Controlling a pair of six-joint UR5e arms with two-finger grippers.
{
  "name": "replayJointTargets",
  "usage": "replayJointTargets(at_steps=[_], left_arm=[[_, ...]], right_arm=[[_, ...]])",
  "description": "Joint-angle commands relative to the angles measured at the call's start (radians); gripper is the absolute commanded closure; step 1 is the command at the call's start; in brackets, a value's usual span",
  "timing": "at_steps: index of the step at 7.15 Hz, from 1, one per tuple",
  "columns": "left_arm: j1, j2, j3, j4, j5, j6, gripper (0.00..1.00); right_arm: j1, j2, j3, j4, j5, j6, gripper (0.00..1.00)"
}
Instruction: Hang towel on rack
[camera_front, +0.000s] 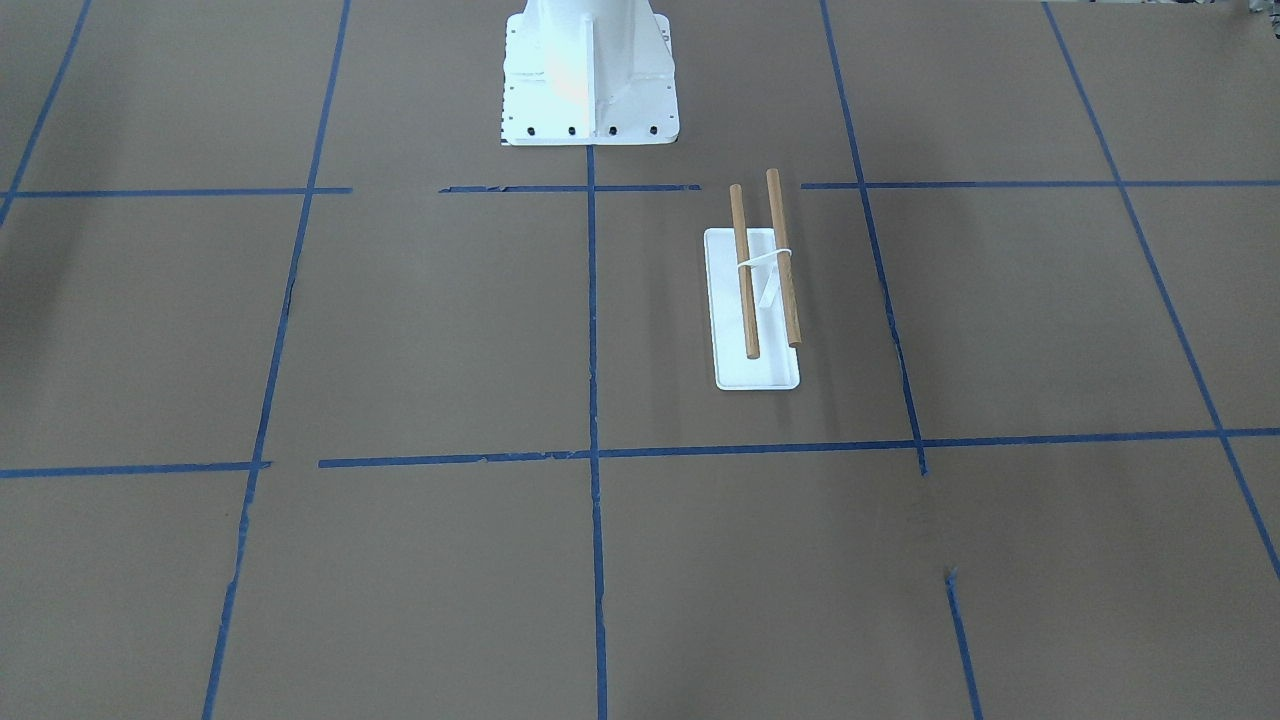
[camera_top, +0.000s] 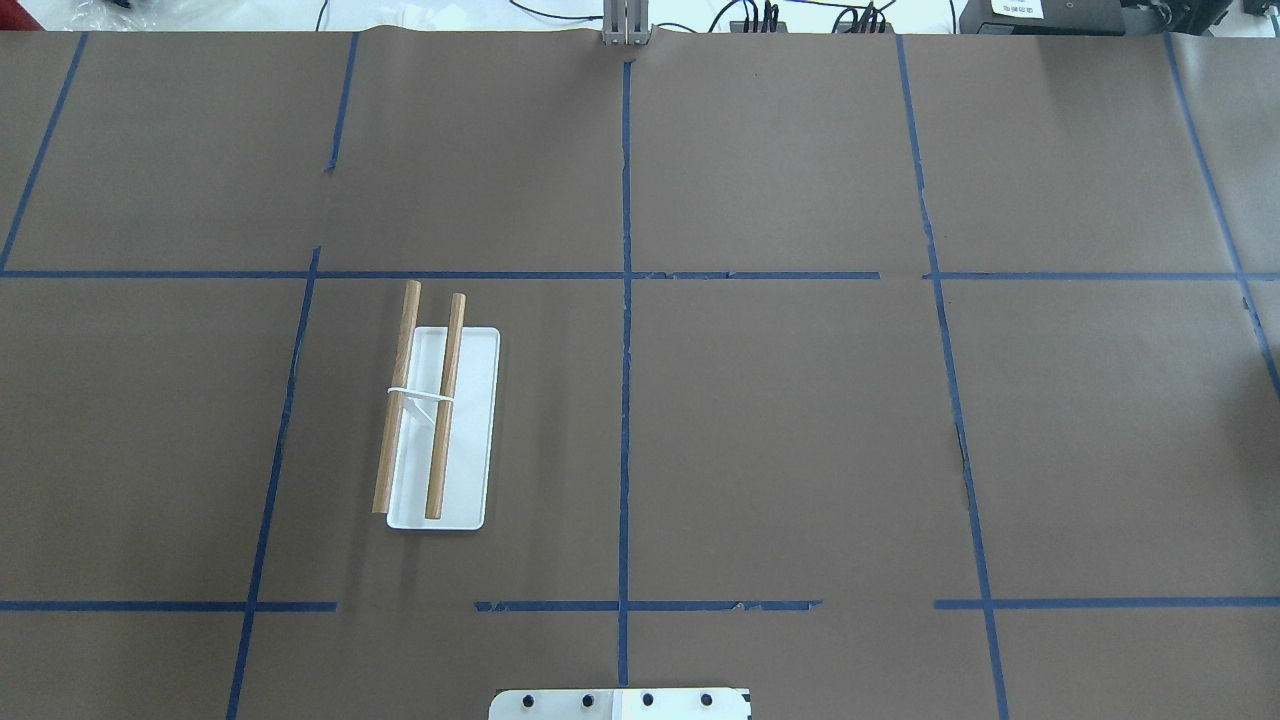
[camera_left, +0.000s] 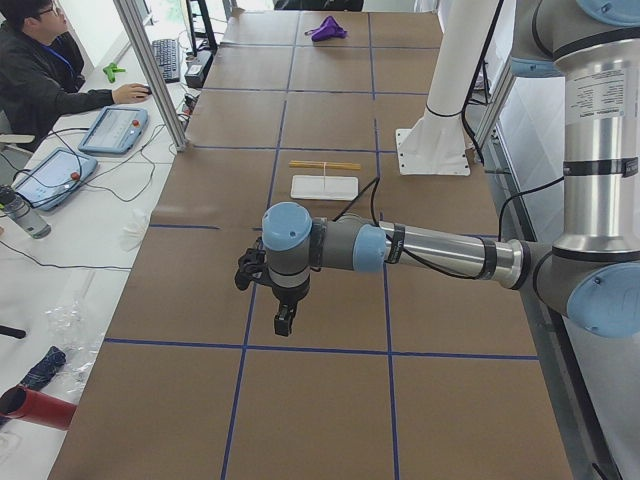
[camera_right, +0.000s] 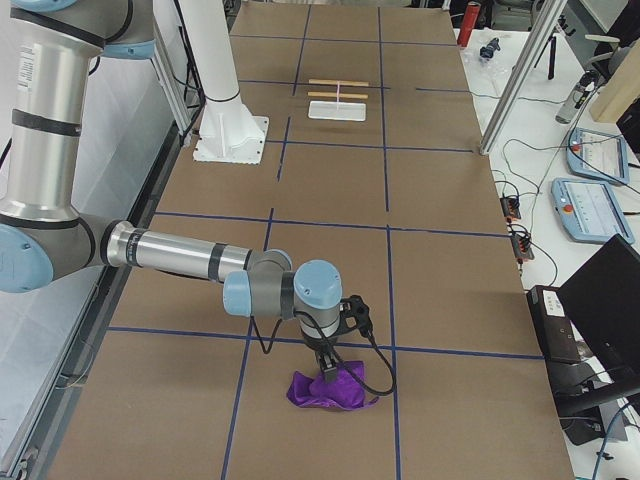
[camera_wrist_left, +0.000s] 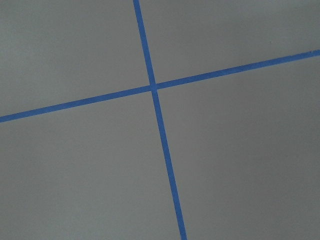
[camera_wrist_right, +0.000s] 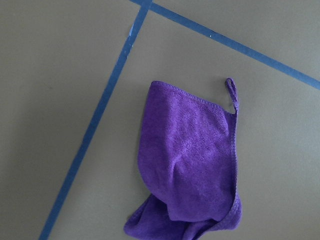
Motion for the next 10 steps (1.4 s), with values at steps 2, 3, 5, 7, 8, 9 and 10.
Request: replayJointTargets(at_steps=[2,3,5,7,8,9,10], left_arm=[[-0.002,0.0,-0.004,-0.002,0.0,-0.001,0.0],[-0.002,0.0,-0.004,-0.002,-0.002,-0.001,0.0],[-0.002,0.0,-0.004,-0.002,-0.002,-0.001,0.0],[-0.002,0.0,-0.004,-0.002,-0.02,-0.001,0.0],[-0.002,0.0,-0.002,-0.002,-0.023,-0.002,0.0],[-0.002,0.0,-0.002,-0.002,-0.023,-0.002,0.0],[-0.002,0.0,-0.002,-0.002,-0.023,-0.002,0.0]], right_arm=[[-0.106,0.058,-0.16,0.188,-0.03,-0.04,0.12],[-0.128,0.081,-0.183,0.188,-0.055,-0.07,0.13],[-0.13,0.088,-0.223,0.19,-0.075,-0.119,0.28],[-0.128,0.073,-0.223,0.188,-0.073,-0.158,0.83],[-0.128,0.065,-0.22,0.188,-0.069,-0.168,0.99],[-0.128,0.066,-0.209,0.187,-0.057,-0.169,1.0],[-0.128,0.075,-0.2,0.184,-0.053,-0.167,1.0]])
